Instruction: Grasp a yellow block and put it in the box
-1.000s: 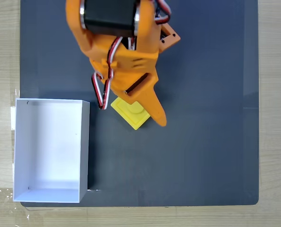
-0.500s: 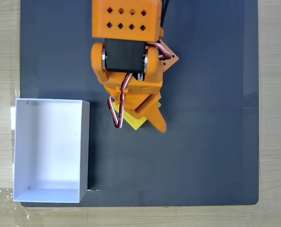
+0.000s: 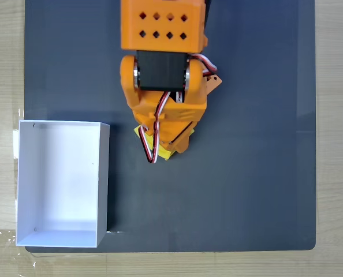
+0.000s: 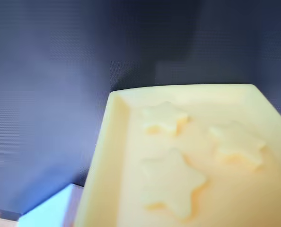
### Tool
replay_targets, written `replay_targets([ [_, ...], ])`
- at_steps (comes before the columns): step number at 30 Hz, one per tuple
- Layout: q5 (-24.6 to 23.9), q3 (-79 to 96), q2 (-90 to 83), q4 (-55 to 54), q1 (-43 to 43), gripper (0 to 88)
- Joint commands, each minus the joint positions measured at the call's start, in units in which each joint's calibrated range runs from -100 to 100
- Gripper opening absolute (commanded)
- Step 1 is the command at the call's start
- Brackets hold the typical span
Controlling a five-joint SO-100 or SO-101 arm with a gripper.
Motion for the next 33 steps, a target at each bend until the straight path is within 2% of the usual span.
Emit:
replay_targets([
  [1, -4.44, -7.64, -5.36, -1.11, -2.77, 19.2],
  [7, -17.25, -22.93, -6.97, -1.54, -3.44, 18.6],
  [13, -26.69, -32.25, -6.89, -9.48, 5.65, 18.5],
  [18, -27.74, -32.07, -6.38, -15.42, 13.82, 18.5],
  [22, -27.58, -31.7, -4.94, -15.07, 18.19, 18.5],
  [33, -27.21, -31.7, 4.3, -14.98, 21.39, 18.5],
])
